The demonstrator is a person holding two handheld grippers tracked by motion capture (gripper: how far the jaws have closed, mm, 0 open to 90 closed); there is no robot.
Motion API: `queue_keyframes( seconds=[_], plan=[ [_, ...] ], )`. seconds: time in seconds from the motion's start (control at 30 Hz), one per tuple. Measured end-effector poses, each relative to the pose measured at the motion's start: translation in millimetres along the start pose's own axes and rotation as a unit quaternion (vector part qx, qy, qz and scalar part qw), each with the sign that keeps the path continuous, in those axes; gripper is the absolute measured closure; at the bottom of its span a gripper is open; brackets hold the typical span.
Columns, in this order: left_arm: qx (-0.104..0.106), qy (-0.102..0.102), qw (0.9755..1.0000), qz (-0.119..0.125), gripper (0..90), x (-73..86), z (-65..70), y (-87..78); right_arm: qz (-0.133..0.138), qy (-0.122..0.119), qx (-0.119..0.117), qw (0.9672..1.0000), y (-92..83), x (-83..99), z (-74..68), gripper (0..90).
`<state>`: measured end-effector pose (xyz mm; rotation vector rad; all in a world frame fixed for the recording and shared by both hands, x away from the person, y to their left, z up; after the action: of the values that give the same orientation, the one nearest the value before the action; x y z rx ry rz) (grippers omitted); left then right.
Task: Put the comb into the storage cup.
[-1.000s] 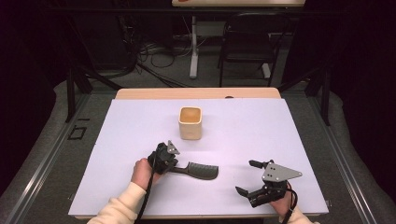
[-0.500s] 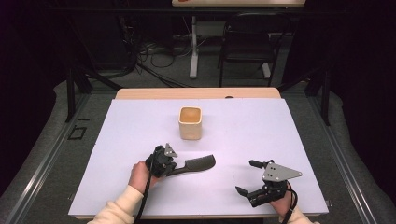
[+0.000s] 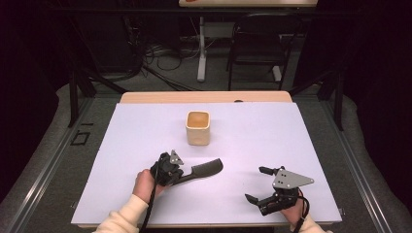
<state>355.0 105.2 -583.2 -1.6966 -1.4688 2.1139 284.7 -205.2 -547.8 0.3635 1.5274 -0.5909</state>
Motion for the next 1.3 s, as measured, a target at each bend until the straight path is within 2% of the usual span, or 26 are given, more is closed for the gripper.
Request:
queue_keyframes(
  seconds=[0.23,0.37,0.53,0.73,0.8,1.07,1.3],
  plan=[
    [-0.001,-0.001,0.9999,0.012,80.9,-1.5,-1.1,-1.9,0.0,0.001,0.0,1.0,0.0,-0.1,-0.2,0.0],
    [-0.011,-0.009,0.9994,0.032,69.5,-4.5,-5.2,-5.5,0.001,0.001,0.0,1.0,-0.2,-0.2,0.0,0.0],
    [-0.018,-0.009,0.9986,0.049,56.4,-8.6,-10.1,-11.3,0.001,0.002,0.0,1.0,-0.1,-0.2,-0.1,0.0],
    [-0.014,-0.008,0.9981,0.059,38.0,-12.3,-13.6,-17.5,0.001,0.002,-0.001,1.0,-0.1,-0.3,-0.2,0.0],
    [-0.014,-0.007,0.9978,0.065,34.3,-13.8,-14.2,-19.6,0.001,0.002,-0.001,1.0,0.0,-0.2,-0.3,0.0],
    [-0.012,-0.005,0.9977,0.067,18.9,-14.7,-16.6,-23.9,0.001,0.001,0.0,1.0,-0.1,-0.3,0.0,0.0],
    [-0.011,-0.001,0.9975,0.07,10.0,-15.4,-16.5,-27.6,0.001,0.001,0.0,1.0,0.2,-0.2,-0.4,0.0]
  ],
)
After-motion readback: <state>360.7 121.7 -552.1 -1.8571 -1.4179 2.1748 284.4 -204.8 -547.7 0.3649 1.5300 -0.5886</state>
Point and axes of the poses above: each handheld gripper's, and its own axes: y roughly forward along the jaws, x roughly out of its underside, z roughly to its right, the point moved 5 cm from there along y, roughly forward along the jaws, and after that the axes turned 15 degrees about z, right-handed, at the moved point
